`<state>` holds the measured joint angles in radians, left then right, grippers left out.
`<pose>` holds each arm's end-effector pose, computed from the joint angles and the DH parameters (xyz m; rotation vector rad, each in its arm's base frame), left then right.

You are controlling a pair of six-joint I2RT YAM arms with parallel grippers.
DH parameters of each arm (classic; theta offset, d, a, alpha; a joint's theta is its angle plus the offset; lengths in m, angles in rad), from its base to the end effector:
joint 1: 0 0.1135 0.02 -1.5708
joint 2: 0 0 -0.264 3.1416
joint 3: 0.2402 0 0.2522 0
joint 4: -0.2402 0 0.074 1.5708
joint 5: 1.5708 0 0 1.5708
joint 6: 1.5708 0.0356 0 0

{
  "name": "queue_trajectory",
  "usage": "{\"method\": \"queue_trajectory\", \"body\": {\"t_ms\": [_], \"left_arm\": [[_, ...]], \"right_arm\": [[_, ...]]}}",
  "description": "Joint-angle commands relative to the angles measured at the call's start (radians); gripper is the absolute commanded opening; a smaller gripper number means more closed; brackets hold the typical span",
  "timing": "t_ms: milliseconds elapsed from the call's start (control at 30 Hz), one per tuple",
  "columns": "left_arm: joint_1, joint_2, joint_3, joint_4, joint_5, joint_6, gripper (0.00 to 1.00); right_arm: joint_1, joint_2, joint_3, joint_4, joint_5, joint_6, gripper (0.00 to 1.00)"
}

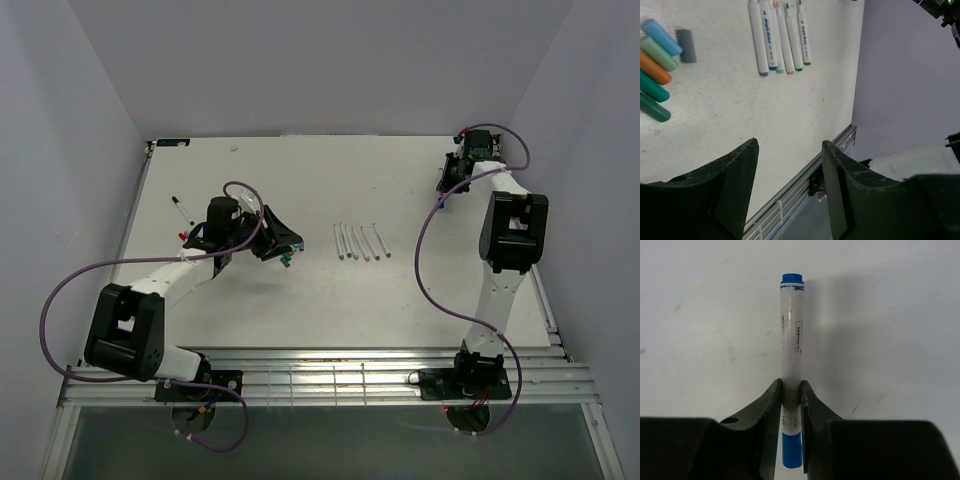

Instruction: Open the pen caps

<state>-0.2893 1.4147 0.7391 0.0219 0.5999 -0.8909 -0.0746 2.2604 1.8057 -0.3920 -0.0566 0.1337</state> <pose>0.2719 -0.1019 0.2050 -0.3595 2.3904 -1.2705 0.5057 -0.0358 0.1814 0.2256 2.4074 0.0955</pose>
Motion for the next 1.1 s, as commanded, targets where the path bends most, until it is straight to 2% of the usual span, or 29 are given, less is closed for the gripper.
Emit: {"method": "queue_trajectory", "body": {"t_ms": [0, 67, 100, 133, 200, 333, 433, 567, 733, 1067], "left_arm": [[-0.017, -0.074, 0.003, 0.001, 0.066, 0.024, 0.64], [-0.039, -0.091, 0.008, 0.004, 0.077, 0.023, 0.64], [-0.051, -0.095, 0.009, 0.006, 0.075, 0.023, 0.64], [-0.063, -0.103, 0.014, 0.007, 0.077, 0.023, 0.64], [-0.109, -0.111, 0.013, 0.027, 0.064, 0.017, 0.64], [-0.192, -0.129, 0.006, 0.05, 0.006, 0.0, 0.64], [-0.234, -0.137, -0.006, 0.102, -0.005, -0.022, 0.65], [-0.283, -0.138, 0.02, 0.115, -0.046, -0.022, 0.66], [-0.329, -0.137, 0.042, 0.127, -0.086, -0.014, 0.7], [-0.35, -0.12, 0.063, 0.171, -0.114, -0.023, 0.71]], "right_arm": [[0.073, -0.322, -0.187, 0.122, -0.21, 0.136, 0.08], [0.12, -0.422, -0.308, 0.247, -0.294, 0.197, 0.08], [0.157, -0.47, -0.435, 0.293, -0.363, 0.274, 0.08], [0.179, -0.561, -0.497, 0.424, -0.399, 0.306, 0.08], [0.243, -0.678, -0.644, 0.511, -0.459, 0.407, 0.08], [0.355, -0.812, -0.799, 0.679, -0.5, 0.536, 0.08], [0.43, -0.883, -0.868, 0.758, -0.493, 0.595, 0.08], [0.512, -0.921, -0.899, 0.766, -0.477, 0.61, 0.08], [0.561, -0.95, -0.951, 0.818, -0.459, 0.647, 0.08], [0.633, -0.937, -1.023, 0.886, -0.416, 0.708, 0.08]]}}
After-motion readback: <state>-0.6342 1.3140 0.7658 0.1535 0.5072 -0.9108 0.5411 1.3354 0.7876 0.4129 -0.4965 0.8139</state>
